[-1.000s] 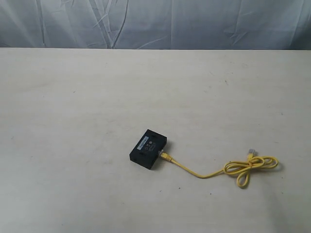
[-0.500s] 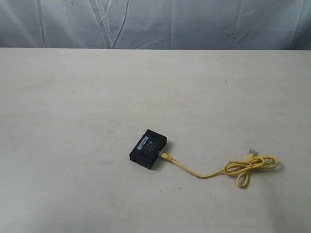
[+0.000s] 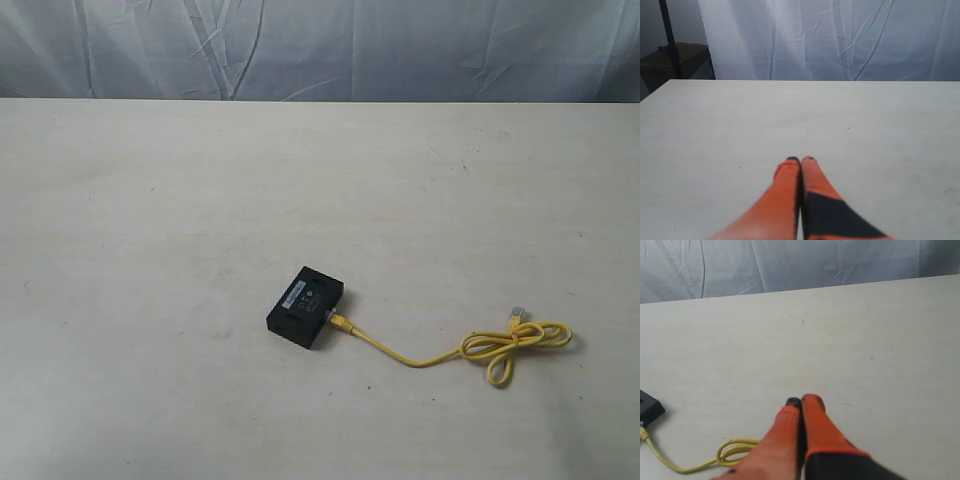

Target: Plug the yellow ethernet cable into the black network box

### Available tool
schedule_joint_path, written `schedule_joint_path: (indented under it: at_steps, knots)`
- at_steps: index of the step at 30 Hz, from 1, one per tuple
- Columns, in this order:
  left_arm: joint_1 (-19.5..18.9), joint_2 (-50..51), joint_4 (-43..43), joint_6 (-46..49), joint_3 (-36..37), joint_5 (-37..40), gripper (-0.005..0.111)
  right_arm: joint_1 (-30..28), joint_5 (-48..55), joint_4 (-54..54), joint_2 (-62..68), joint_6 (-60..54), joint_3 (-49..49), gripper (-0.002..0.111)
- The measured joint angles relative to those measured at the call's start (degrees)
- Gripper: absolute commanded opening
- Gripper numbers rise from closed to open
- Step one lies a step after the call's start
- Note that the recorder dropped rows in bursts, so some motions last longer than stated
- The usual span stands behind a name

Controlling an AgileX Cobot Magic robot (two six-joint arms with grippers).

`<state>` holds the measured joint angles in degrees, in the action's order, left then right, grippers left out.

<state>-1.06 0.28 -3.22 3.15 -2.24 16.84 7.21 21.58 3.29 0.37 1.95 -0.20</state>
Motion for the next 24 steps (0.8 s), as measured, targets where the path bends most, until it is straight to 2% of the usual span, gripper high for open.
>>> schedule_joint_path:
  at_steps: [24]
  knots:
    - [0.00, 0.00, 0.49, -1.65, 1.52, -0.80, 0.000, 0.00, 0.00, 0.00, 0.00, 0.00, 0.00, 0.000]
